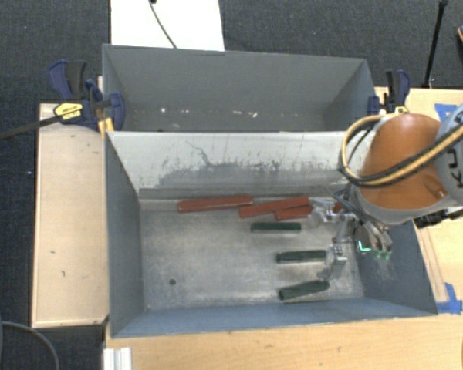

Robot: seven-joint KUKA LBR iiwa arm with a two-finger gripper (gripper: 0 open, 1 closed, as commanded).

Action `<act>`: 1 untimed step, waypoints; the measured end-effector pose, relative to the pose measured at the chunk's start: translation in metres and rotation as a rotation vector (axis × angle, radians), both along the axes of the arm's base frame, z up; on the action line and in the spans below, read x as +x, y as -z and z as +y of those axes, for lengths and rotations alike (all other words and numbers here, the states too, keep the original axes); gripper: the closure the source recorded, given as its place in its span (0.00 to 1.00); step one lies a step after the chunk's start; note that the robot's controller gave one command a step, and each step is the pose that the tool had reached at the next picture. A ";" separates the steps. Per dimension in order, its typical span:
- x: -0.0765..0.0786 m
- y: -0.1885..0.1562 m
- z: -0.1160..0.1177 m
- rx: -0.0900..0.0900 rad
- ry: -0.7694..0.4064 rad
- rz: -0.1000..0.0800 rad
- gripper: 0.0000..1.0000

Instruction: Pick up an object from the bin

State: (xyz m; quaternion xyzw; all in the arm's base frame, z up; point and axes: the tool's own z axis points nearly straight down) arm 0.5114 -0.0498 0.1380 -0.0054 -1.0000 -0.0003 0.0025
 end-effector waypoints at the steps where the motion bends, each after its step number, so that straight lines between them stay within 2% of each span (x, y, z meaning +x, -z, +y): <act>1: 0.034 0.071 0.025 0.001 -0.036 -0.004 0.00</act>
Offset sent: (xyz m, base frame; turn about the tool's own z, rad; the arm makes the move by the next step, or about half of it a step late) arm 0.0331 0.0232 -0.0680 -0.0329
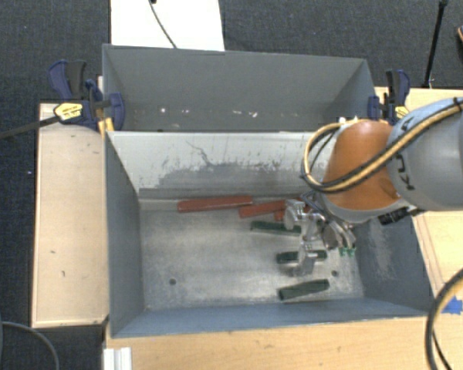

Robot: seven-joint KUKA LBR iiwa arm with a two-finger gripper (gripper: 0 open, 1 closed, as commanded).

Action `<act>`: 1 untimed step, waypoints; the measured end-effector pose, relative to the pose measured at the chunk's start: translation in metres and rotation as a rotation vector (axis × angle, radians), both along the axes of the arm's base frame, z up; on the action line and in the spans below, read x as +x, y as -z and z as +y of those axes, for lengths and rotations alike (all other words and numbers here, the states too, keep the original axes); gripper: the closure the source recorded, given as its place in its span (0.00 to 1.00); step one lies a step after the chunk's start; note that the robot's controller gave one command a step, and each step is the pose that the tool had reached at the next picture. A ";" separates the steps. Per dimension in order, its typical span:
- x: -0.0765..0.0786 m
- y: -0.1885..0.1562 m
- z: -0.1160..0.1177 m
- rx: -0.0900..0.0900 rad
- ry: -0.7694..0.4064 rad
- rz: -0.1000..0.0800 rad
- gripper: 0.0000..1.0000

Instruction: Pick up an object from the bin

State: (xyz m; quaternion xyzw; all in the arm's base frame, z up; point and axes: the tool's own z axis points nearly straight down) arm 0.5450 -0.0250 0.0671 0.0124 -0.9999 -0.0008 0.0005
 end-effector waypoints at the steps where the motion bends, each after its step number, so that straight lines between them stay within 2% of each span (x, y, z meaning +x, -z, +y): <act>1: 0.002 -0.006 -0.001 -0.001 -0.001 -0.007 1.00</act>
Offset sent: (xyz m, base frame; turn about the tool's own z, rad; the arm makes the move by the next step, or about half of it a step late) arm 0.0000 0.0000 0.0000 0.0000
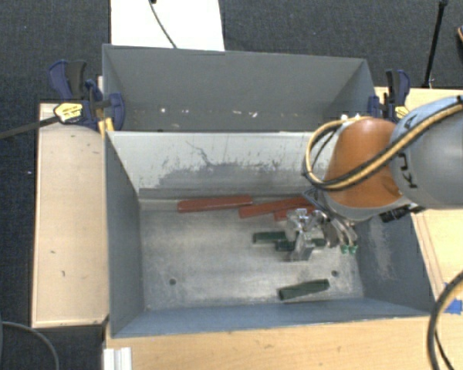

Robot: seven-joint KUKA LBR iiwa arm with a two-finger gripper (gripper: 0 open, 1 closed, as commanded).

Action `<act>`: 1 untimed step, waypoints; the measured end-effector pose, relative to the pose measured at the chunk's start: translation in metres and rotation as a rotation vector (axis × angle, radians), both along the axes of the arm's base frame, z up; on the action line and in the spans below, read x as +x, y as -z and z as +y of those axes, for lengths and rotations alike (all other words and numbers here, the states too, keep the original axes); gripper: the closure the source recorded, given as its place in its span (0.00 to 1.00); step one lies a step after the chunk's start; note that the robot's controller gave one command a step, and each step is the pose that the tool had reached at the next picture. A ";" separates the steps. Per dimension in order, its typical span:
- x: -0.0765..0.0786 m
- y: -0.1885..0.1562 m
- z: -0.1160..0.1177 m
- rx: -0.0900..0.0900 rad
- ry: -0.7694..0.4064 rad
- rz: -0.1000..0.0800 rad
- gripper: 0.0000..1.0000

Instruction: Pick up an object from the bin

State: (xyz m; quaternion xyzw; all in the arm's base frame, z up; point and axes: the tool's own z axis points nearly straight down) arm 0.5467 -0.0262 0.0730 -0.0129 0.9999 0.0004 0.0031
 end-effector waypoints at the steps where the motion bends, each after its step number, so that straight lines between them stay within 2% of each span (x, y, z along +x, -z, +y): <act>1: 0.034 -0.119 -0.010 -0.002 -0.022 -0.006 1.00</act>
Offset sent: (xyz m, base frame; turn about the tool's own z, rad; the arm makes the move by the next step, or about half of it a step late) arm 0.0307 -0.0092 0.1135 -0.0246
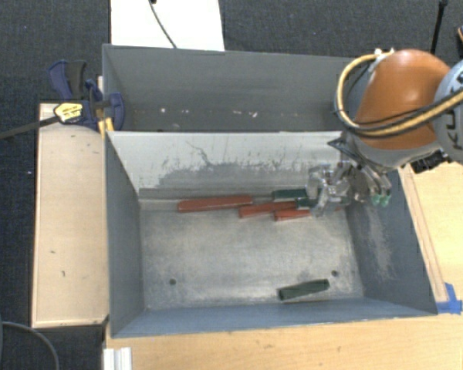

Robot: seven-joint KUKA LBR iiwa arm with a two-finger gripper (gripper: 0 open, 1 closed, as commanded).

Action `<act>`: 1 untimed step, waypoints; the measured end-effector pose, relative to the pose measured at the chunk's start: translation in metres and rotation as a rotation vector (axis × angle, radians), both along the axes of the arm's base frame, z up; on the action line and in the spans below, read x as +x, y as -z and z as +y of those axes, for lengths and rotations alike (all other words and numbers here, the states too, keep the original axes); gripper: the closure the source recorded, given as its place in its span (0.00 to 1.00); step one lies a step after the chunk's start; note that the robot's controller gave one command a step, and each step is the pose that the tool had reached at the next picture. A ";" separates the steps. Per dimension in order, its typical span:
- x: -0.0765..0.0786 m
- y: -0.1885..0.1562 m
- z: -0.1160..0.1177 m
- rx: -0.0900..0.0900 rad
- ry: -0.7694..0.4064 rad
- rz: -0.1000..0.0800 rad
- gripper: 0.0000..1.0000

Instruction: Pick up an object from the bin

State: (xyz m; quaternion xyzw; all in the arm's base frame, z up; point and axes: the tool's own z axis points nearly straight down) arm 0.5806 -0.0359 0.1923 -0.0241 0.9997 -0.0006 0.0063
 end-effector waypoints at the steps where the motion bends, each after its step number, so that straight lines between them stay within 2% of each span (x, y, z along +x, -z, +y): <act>1: 0.000 -0.058 -0.038 -0.004 -0.293 0.003 1.00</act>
Offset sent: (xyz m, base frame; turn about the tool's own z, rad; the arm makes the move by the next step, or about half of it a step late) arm -0.0016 -0.0364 0.0550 -0.2957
